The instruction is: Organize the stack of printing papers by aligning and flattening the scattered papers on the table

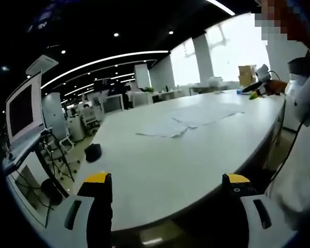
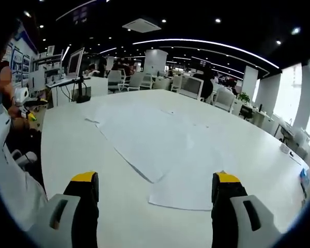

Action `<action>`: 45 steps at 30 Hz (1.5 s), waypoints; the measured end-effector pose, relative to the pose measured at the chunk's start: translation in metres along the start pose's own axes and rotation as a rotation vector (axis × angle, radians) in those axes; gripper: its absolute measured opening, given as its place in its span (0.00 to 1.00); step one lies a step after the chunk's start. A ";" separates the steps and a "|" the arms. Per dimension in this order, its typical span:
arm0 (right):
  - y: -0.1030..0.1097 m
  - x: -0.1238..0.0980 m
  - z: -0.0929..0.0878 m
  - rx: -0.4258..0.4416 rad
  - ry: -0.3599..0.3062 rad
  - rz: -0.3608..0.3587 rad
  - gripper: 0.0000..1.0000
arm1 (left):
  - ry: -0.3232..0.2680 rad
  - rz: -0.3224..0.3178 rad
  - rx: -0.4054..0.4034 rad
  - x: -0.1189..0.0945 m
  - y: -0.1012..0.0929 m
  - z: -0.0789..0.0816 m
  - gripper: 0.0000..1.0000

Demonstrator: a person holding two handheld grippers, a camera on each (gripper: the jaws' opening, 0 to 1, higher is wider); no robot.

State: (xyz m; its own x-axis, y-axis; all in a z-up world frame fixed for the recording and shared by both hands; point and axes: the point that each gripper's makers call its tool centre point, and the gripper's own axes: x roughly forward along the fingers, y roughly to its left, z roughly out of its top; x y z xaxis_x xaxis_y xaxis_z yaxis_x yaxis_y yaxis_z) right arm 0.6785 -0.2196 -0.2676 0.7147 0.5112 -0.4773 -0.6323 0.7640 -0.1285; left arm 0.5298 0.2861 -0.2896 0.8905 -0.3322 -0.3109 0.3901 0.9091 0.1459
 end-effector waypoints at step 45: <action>0.002 0.012 -0.004 0.006 0.006 0.031 0.85 | 0.009 0.014 0.004 -0.004 0.002 0.000 0.90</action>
State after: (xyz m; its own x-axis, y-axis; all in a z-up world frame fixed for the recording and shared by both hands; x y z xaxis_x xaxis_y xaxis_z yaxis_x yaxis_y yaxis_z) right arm 0.6851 -0.2137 -0.2774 0.6929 0.5321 -0.4865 -0.6524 0.7501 -0.1087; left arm 0.5269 0.2895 -0.2877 0.8937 -0.3176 -0.3168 0.3787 0.9127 0.1534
